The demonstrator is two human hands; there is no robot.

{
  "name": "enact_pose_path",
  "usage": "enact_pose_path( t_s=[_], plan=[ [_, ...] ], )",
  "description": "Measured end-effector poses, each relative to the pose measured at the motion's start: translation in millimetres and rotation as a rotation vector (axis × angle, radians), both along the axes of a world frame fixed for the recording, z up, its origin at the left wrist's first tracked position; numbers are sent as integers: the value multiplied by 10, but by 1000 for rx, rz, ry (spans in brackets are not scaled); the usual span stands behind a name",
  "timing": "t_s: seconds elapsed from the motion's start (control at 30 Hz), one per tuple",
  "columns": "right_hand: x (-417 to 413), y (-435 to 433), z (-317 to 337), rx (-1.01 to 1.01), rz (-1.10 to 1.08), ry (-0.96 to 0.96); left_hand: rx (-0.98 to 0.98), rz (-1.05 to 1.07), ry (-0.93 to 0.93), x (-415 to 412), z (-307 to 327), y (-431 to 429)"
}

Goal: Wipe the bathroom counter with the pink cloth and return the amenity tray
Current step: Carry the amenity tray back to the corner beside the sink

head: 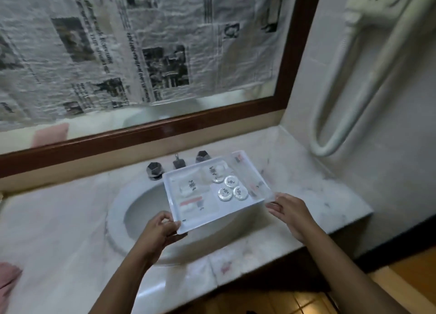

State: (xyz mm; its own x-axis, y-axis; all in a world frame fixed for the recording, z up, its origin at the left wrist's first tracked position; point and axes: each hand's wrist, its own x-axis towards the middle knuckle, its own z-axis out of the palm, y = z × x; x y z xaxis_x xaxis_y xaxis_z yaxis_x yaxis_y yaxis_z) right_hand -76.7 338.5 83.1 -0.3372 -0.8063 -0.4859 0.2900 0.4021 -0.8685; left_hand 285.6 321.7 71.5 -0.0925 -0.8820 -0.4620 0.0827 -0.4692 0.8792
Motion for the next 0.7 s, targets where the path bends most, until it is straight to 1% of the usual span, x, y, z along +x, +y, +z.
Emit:
enact_pose_path(
  t_s=[0.17, 0.33, 0.47, 0.57, 0.7],
  plan=[
    [-884, -226, -75, -2, -144, -65, 49, -82, -129, -1082, -76, -526],
    [-1442, -636, -210, -2, -247, -142, 58, -103, -265, -1900, -132, -1081],
    [-1751, -1031, -401, -7, -279, -203, 64, -105, -312, -2345, -176, -1523],
    [-1871, -1285, -506, -9, -302, -236, 55, -144, -372, -2514, -210, -1772],
    [-1953, -1633, -665, 19, -321, -253, 58, -126, -457, -2690, -341, -2091]
  ],
)
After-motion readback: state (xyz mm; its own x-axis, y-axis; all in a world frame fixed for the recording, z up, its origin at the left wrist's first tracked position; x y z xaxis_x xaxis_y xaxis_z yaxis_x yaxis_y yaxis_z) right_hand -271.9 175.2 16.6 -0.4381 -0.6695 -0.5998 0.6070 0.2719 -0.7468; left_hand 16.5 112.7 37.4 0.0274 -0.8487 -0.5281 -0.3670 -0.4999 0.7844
